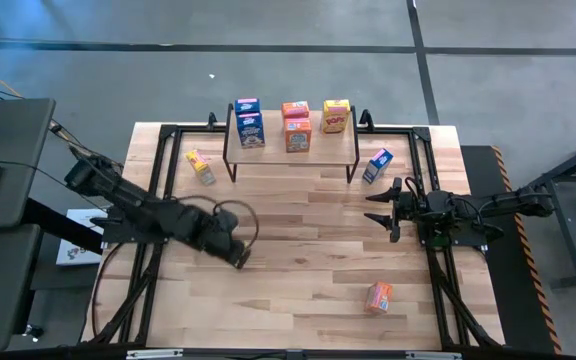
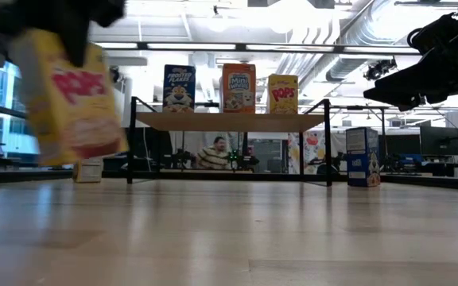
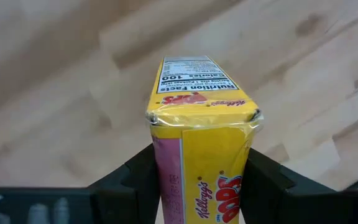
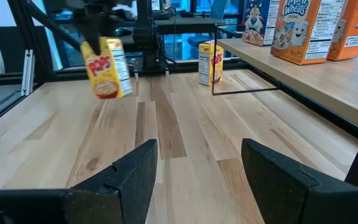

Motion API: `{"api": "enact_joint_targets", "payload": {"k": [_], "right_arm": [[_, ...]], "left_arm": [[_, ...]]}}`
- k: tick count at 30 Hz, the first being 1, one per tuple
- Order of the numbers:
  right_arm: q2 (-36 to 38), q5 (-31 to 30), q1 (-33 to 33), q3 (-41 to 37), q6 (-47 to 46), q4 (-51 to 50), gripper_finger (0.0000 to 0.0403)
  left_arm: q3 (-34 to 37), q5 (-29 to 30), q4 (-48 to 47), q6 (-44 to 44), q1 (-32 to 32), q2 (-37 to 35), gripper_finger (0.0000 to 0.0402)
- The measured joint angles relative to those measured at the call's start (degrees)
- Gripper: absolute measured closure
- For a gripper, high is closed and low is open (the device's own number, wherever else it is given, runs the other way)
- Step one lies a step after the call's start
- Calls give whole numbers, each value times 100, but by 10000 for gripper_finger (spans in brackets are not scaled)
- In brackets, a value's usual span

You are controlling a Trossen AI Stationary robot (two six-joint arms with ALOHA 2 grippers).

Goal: Stack cereal on shelf
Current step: Put the bottom yellow cereal box aligned with the other yellow cereal box on the shelf

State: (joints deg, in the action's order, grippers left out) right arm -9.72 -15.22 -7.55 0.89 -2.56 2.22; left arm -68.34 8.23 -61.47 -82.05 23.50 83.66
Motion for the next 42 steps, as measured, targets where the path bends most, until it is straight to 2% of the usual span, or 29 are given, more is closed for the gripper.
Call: {"api": "enact_joint_targets", "payload": {"k": [9,16,21,25,31,37,42], "right_arm": [[0,0,1,0,1,1,175],[0,0,0,0,2,0,175],[0,0,1,0,2,0,175],[0,-1,1,0,1,0,175],[-1,0,1,0,1,2,175],[0,-1,1,0,1,1,175],[0,0,0,0,0,0,175]], "left_arm": [[0,8,665,2983,-1459,-26,241],[0,0,1541,4638,-2242,-26,241],[0,-8,2123,5281,-2544,-26,241],[0,-31,2556,6183,-2636,-26,241],[0,-101,2868,6559,-2655,-26,241],[0,-1000,3272,6945,-2644,-22,241],[0,-1355,3584,7429,-2618,-22,241]]}}
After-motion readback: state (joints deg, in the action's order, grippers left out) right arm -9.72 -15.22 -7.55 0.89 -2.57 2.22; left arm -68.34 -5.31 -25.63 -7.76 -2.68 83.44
